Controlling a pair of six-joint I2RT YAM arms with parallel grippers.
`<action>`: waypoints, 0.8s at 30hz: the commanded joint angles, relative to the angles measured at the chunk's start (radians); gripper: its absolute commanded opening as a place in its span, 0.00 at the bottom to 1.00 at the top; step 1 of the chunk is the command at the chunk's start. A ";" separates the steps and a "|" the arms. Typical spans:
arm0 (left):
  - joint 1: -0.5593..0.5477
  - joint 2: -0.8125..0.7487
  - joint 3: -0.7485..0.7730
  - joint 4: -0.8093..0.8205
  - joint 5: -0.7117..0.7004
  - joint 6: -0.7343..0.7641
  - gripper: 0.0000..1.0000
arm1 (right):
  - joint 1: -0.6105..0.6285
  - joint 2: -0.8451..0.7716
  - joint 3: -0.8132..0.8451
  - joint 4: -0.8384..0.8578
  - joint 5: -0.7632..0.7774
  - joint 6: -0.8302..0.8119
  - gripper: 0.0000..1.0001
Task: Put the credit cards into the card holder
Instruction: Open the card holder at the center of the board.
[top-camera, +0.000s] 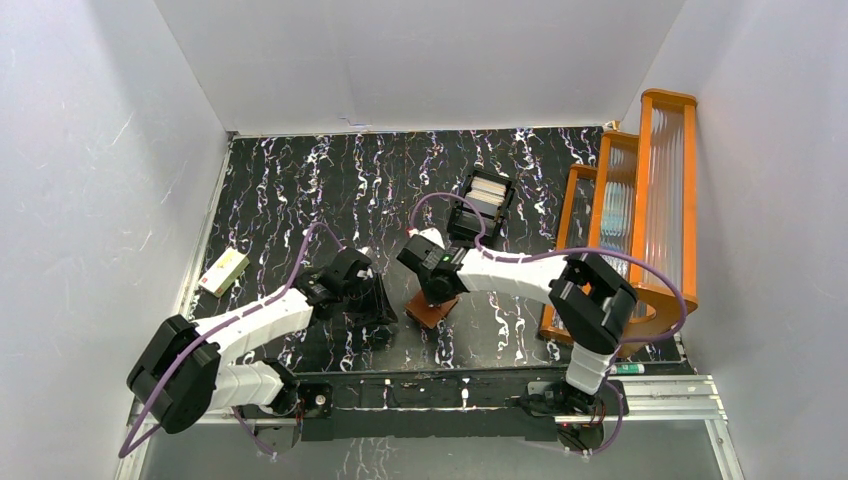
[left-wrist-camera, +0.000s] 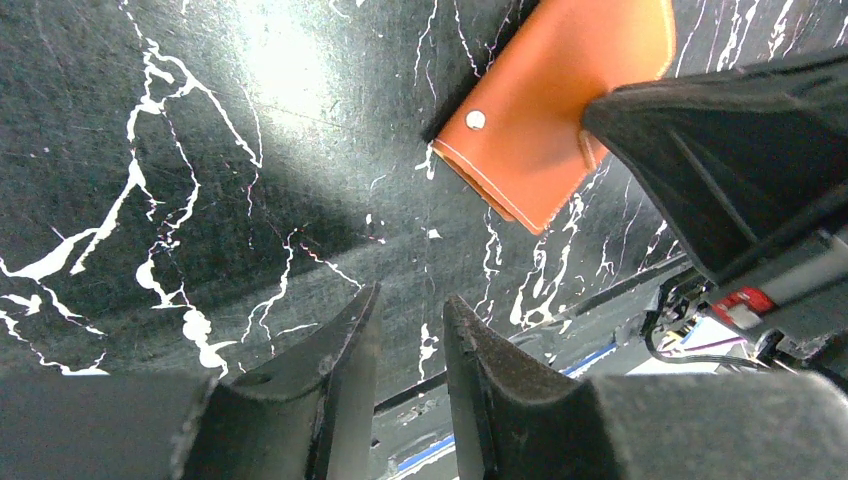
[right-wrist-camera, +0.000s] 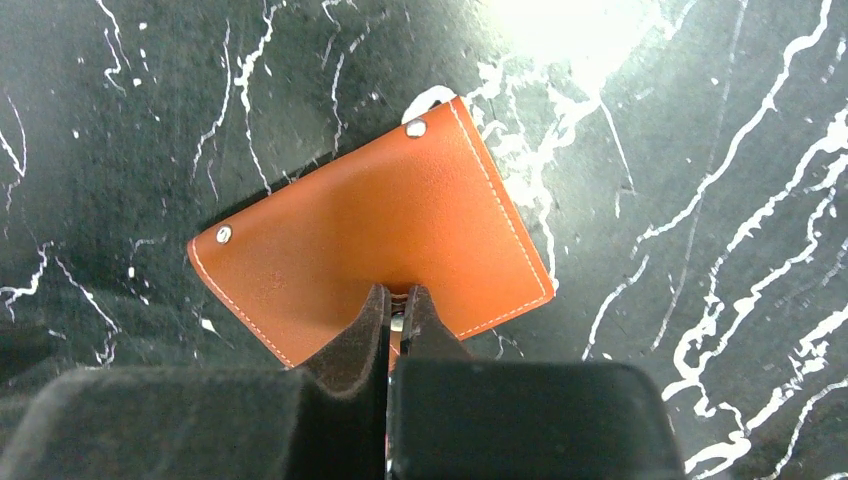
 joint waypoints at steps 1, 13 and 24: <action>0.005 0.018 0.033 -0.014 0.005 0.000 0.28 | 0.006 -0.108 -0.019 0.001 0.015 -0.035 0.00; 0.042 0.024 0.143 -0.019 0.104 0.079 0.50 | 0.005 -0.357 -0.175 0.201 -0.137 -0.161 0.00; 0.069 -0.023 0.140 0.077 0.250 0.100 0.65 | 0.006 -0.427 -0.203 0.231 -0.184 -0.203 0.00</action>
